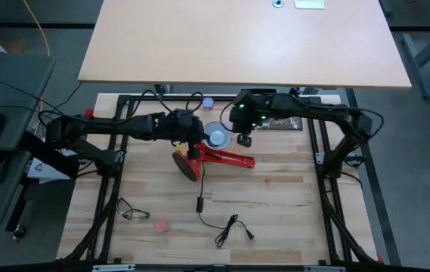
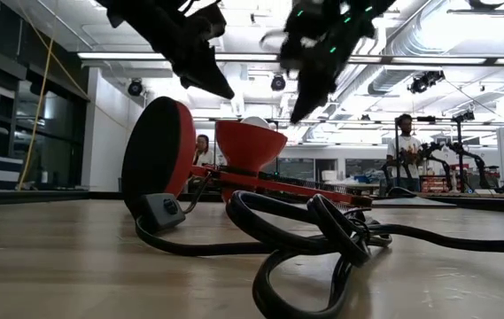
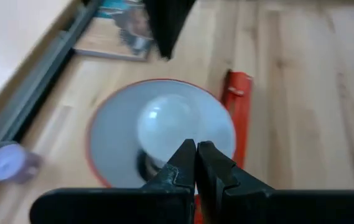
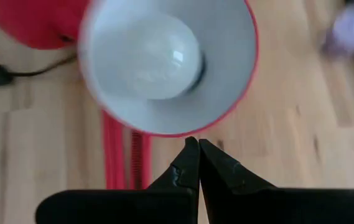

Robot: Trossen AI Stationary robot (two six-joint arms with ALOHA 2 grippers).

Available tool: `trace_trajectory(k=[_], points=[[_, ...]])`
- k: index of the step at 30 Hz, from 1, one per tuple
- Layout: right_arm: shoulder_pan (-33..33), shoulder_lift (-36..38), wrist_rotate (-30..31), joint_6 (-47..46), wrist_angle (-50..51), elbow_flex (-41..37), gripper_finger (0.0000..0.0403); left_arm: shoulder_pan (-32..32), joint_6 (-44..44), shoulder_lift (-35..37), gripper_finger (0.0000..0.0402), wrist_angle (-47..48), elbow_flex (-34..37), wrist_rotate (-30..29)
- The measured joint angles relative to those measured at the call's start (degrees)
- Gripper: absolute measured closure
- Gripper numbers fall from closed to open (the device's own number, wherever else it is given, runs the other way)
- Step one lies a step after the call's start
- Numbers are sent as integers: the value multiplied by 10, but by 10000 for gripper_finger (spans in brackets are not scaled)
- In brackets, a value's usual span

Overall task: Screw lightbulb
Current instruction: Insert the lightbulb into the desk lamp

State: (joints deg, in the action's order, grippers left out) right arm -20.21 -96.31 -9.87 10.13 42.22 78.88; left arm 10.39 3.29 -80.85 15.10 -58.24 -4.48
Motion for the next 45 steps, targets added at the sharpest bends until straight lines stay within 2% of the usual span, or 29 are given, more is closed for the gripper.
trace_trajectory(k=[5, 9, 12, 20, 26, 33, 45], points=[[-33, 58, -14, 63, -56, -60, 403, 0, -2, -5, 401, -29, 0, -26], [-46, 56, -66, 66, -99, -72, 403, -3, -28, -28, 401, -40, -1, -20], [-43, 35, -72, 62, -128, -74, 403, -13, -31, -44, 402, -24, -16, -14], [-35, 18, -77, 24, -194, -75, 403, -42, -51, -49, 401, 1, -23, 0], [-34, 10, -77, 14, -215, -74, 403, -33, -58, -68, 401, -7, -24, -18], [-28, -17, -76, -31, -256, -74, 403, -28, -67, -77, 401, -5, -23, -10], [-26, -22, -55, -41, -260, -74, 403, -25, -65, -89, 401, -1, -23, -3]])
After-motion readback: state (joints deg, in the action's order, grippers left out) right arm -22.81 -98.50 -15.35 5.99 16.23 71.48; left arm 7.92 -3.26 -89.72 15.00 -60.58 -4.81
